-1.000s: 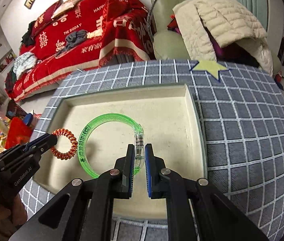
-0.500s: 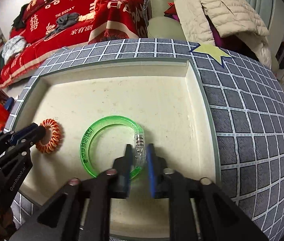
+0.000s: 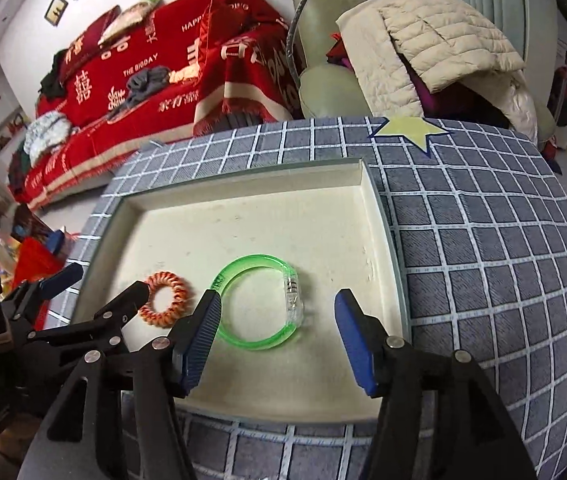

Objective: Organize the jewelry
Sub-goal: 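Open both tools to drop the coil tie and bangle into the tray, then move both tools back toward the remaining jewelry on the tablecloth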

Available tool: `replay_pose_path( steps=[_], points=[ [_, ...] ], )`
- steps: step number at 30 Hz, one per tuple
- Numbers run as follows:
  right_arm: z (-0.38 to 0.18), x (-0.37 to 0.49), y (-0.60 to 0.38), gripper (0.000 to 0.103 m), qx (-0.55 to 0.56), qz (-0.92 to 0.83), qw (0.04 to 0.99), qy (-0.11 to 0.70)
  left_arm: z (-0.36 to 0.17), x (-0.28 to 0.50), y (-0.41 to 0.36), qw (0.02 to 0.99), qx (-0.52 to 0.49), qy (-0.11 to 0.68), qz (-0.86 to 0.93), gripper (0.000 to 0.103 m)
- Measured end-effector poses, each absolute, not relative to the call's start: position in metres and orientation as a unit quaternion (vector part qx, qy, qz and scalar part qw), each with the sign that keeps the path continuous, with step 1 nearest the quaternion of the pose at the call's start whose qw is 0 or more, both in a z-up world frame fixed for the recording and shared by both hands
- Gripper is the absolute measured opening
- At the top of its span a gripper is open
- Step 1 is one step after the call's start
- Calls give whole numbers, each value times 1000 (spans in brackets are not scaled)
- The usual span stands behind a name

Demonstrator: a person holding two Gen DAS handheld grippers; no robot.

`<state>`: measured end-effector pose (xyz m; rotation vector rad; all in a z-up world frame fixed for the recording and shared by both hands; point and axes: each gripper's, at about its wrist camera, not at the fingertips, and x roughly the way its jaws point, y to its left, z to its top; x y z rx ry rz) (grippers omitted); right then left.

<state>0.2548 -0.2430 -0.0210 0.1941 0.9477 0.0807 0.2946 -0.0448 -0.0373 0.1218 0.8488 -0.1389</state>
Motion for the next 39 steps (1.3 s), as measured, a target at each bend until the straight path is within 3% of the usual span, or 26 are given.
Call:
replay_pose_path(
  steps=[2,4,10,12,17,39],
  points=[
    [-14,245,-244,69,98,42,887,450,-28,286,-41,913,54,398,-68,103],
    [-7,232,-245,81,106,47,891,439,-18,274,-35,918,42,387,-76,103],
    [7,185,-254,88,143,64,897,413,-7,226,-22,914,26,387,-118,103],
    [7,169,-254,103,143,60,902,404,-8,209,-21,913,33,387,-123,103],
    [1,135,-257,103,146,50,908,389,-14,162,-17,913,37,389,-115,103],
    [-59,18,-276,103,117,-5,863,492,-62,48,-35,890,69,429,-135,103]
  ],
)
